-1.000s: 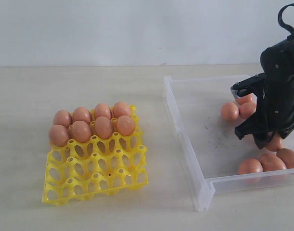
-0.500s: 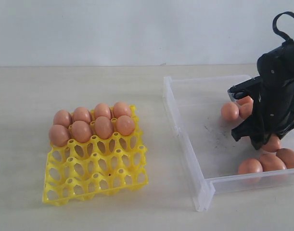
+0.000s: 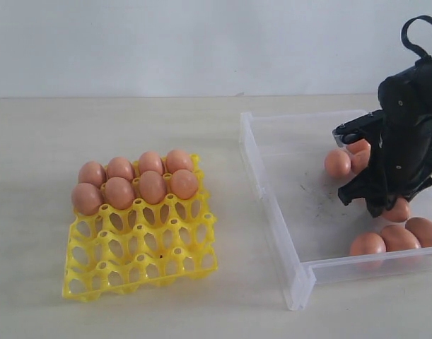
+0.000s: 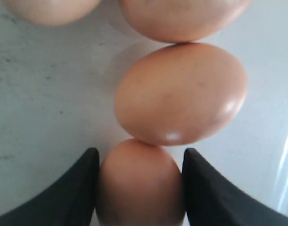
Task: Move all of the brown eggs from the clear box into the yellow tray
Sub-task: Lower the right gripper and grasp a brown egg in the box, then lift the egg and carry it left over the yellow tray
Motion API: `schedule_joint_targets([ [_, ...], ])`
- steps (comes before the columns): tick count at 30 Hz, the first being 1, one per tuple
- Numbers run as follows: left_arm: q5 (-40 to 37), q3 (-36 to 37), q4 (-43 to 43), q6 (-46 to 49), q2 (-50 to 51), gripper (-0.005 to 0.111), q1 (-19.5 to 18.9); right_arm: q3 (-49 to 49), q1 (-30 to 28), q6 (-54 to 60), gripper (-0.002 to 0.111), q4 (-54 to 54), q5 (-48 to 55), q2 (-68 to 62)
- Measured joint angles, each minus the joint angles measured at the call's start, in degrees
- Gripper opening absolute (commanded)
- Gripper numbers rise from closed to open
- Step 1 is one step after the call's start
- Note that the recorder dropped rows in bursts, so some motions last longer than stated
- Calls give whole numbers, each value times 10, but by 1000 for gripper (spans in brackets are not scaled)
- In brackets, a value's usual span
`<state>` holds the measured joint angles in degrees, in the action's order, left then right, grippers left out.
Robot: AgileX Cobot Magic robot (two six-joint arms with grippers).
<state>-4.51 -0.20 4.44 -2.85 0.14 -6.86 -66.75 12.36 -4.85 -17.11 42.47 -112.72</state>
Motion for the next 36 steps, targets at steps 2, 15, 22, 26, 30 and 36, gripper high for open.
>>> schedule_joint_targets([
  [2,0,0,0,0,0,4,0,0,0,3,0,30,-21,9],
  [15,0,0,0,0,0,4,0,86,33,97,0,206,-284,110],
  [22,0,0,0,0,0,4,0,146,106,89,0,212,-459,146],
  [26,0,0,0,0,0,4,0,159,170,56,0,212,-569,151],
  [30,0,0,0,0,0,4,0,160,232,21,0,195,-661,151],
  [36,0,0,0,0,0,4,0,160,293,-72,0,74,-784,146],
])
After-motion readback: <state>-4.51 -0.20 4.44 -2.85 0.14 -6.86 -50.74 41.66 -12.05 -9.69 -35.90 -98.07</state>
